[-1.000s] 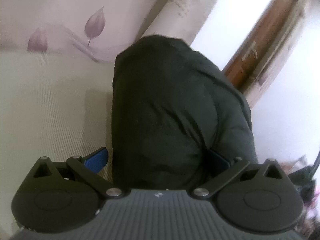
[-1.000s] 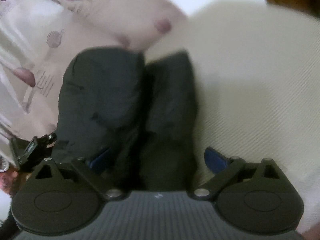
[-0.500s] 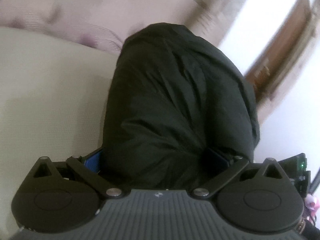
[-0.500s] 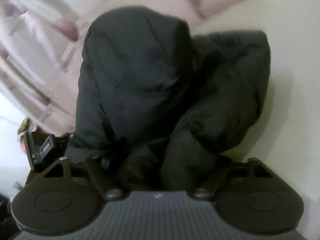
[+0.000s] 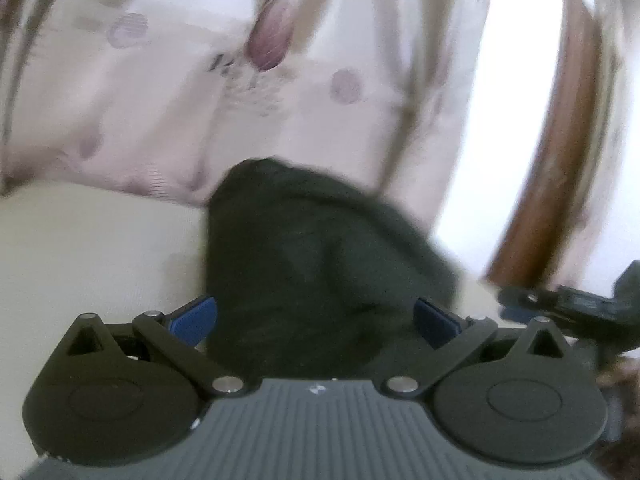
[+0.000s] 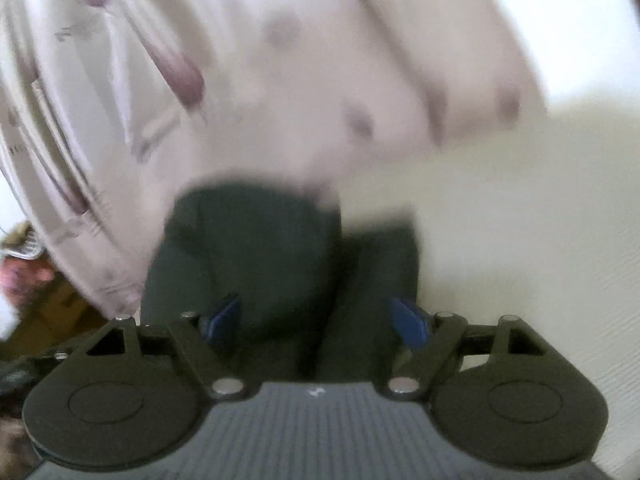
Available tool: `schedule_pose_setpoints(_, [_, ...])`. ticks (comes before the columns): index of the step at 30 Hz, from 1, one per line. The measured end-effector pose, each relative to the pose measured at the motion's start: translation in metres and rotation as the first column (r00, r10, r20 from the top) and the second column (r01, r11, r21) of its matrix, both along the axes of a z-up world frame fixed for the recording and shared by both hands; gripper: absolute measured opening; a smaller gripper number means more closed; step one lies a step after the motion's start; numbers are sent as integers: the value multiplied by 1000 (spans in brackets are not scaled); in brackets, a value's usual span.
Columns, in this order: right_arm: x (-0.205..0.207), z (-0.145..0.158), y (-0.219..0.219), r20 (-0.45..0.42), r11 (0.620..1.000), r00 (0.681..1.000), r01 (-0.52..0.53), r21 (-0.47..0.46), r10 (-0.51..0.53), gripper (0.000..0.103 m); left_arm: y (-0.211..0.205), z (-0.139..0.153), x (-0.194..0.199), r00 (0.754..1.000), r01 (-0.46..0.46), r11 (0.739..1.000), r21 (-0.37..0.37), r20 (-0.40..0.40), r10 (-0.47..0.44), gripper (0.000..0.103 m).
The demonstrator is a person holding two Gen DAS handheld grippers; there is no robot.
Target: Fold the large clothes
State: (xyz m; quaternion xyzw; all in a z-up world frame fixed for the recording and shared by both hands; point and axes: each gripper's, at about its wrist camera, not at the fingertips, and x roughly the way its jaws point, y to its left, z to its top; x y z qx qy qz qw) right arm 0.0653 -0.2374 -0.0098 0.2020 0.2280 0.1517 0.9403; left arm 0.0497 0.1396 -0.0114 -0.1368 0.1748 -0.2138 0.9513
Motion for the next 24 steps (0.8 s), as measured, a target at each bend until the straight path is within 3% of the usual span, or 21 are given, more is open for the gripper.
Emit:
schedule_pose_setpoints(2, [-6, 32, 10, 114, 998, 993, 0, -70, 9, 77, -9, 3, -2, 999, 38, 998, -53, 14, -38, 103])
schedule_pose_setpoints(4, [4, 57, 36, 171, 986, 980, -76, -148, 101, 45, -22, 0, 0, 997, 65, 996, -60, 37, -63, 102])
schedule_pose_setpoints(7, [39, 66, 90, 147, 948, 961, -193, -252, 234, 23, -41, -10, 6, 995, 94, 994, -50, 37, -92, 96])
schedule_pose_setpoints(9, [70, 56, 113, 97, 921, 958, -226, -317, 268, 22, -52, -21, 16, 996, 92, 995, -41, -17, -93, 92])
schedule_pose_setpoints(11, [102, 35, 131, 25, 901, 971, -213, -377, 239, 21, -57, -31, 25, 995, 79, 996, -31, -51, -81, 92])
schedule_pose_setpoints(14, [134, -1, 137, -90, 902, 976, -217, -374, 198, 17, -57, -34, 32, 996, 83, 996, -22, -37, -84, 93])
schedule_pose_setpoints(17, [152, -23, 129, -179, 923, 966, -237, -305, 189, 16, -57, -36, 38, 994, 101, 995, -25, -46, -102, 93])
schedule_pose_setpoints(20, [160, -36, 127, -203, 924, 963, -235, -301, 179, 15, -59, -35, 40, 992, 113, 993, -25, -47, -114, 94])
schedule_pose_setpoints(24, [150, -48, 124, -159, 929, 978, -180, -323, 134, 15, -58, -41, 35, 994, 103, 994, -30, -42, -104, 94])
